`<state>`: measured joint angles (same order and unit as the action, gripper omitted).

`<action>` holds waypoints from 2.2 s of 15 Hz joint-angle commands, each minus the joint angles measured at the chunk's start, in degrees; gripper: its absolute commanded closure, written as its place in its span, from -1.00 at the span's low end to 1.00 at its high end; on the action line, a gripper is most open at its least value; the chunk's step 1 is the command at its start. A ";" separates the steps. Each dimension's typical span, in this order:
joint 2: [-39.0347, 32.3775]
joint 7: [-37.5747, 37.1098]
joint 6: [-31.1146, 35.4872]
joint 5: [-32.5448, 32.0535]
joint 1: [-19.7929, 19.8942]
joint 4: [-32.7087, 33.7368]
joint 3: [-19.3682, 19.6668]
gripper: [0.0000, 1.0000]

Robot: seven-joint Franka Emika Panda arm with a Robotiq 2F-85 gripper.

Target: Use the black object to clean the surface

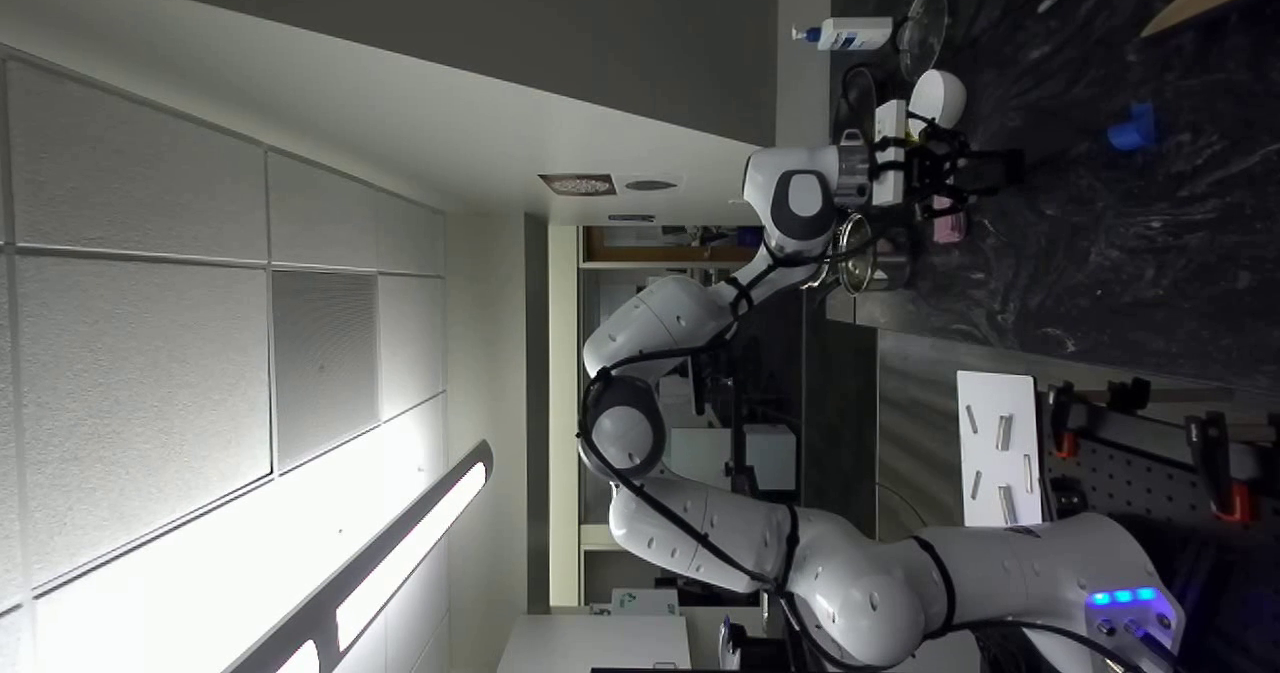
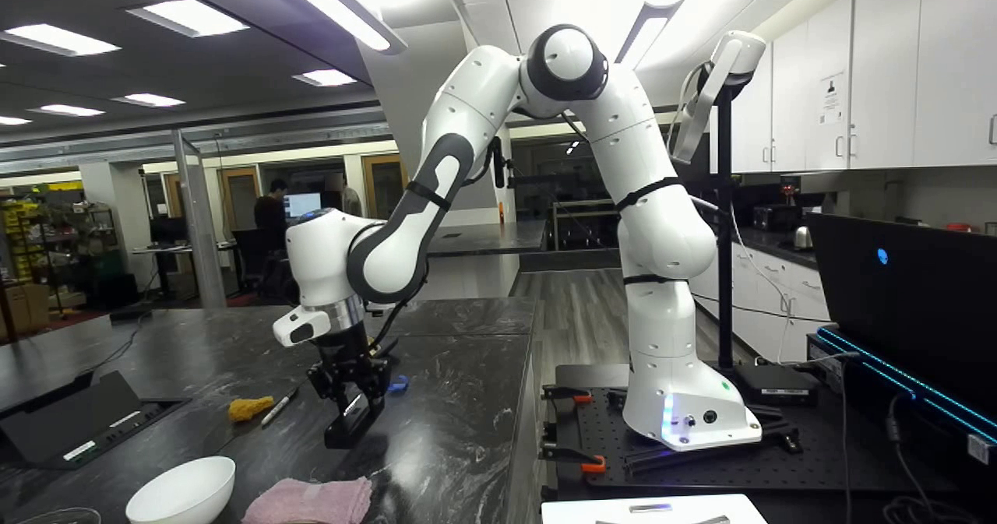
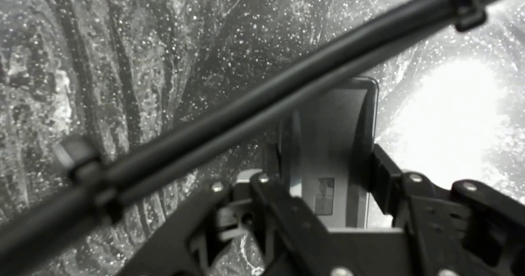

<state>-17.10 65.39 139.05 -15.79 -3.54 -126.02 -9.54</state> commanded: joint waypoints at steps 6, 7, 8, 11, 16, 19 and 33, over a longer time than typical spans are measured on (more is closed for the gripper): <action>1.40 0.92 0.65 -1.62 0.40 -3.57 2.22 0.42; 1.59 0.78 0.80 -1.99 0.37 -3.98 2.40 0.42; 1.72 1.08 0.62 -2.03 0.49 -4.30 2.38 0.42; 1.94 1.31 0.24 -2.20 0.98 -5.41 2.69 0.42; 0.60 -2.12 0.83 -5.90 0.49 -5.42 4.89 0.42; -0.19 -5.44 1.28 -7.54 0.21 -4.25 5.61 0.42; -7.01 -18.06 -0.05 -3.20 -0.30 4.73 3.92 0.42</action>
<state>-20.05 50.67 139.24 -20.80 -3.51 -126.31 -5.04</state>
